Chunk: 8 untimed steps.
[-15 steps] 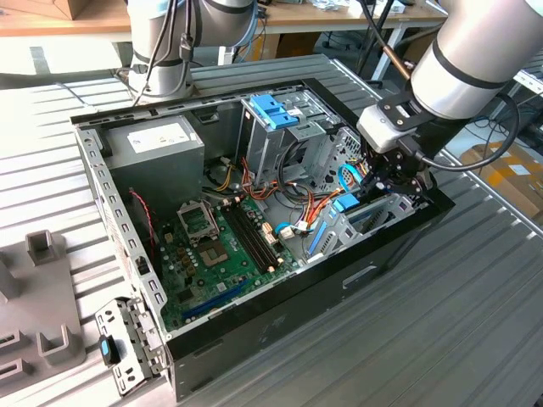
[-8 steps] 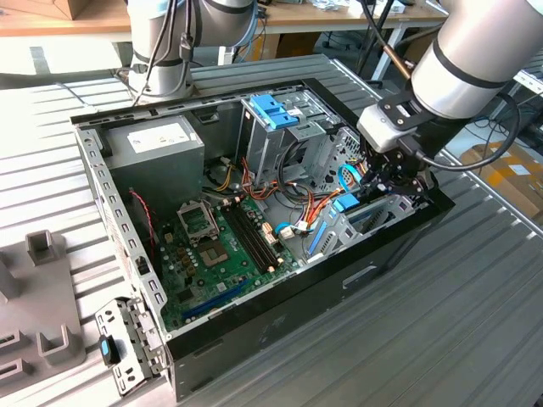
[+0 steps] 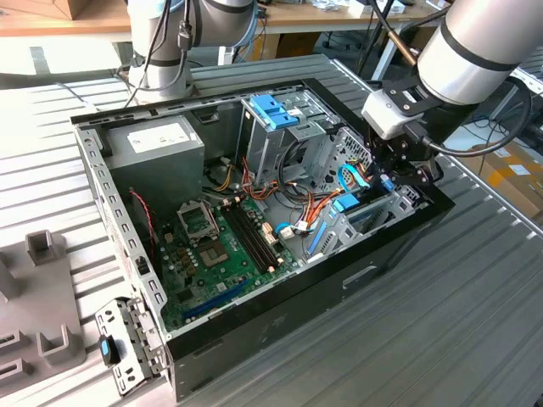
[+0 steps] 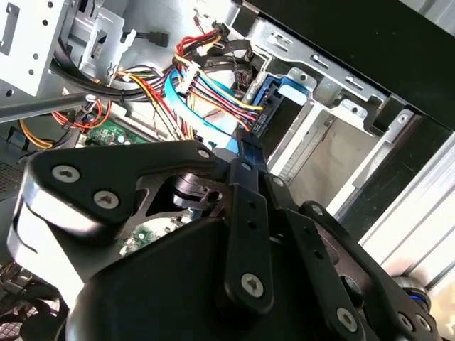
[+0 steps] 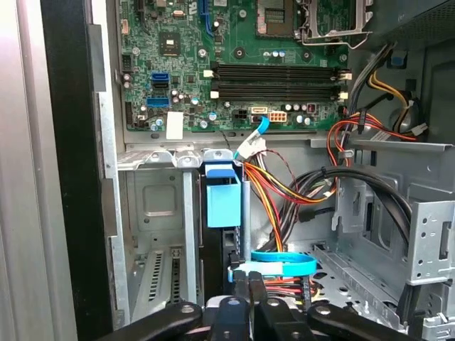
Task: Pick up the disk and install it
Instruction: 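Insert the second disk wire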
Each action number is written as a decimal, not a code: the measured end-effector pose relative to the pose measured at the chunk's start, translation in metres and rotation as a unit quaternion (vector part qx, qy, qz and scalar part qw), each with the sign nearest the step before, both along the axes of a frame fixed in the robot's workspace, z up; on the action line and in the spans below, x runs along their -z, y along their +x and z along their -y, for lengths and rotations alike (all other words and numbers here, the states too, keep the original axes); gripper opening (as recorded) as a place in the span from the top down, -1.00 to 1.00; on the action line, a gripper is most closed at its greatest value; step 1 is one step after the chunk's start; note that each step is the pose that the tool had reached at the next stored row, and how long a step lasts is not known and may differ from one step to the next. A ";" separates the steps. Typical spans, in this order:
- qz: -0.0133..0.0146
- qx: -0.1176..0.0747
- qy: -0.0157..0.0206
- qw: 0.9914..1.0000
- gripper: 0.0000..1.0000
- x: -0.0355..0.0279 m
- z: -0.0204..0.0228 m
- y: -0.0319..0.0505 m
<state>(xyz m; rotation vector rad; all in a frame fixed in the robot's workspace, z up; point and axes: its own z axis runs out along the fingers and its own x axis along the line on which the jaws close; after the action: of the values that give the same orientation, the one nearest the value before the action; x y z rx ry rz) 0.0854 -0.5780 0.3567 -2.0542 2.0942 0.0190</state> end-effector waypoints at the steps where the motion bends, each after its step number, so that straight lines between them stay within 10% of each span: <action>1: -0.002 0.000 0.000 1.000 0.79 0.0014 -0.0010 0.0003; 8: -0.008 0.000 -0.001 1.000 0.79 0.0086 -0.0008 0.0032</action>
<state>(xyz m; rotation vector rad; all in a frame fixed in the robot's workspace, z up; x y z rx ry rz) 0.0886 -0.5772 0.3480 -2.0622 2.1048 0.0337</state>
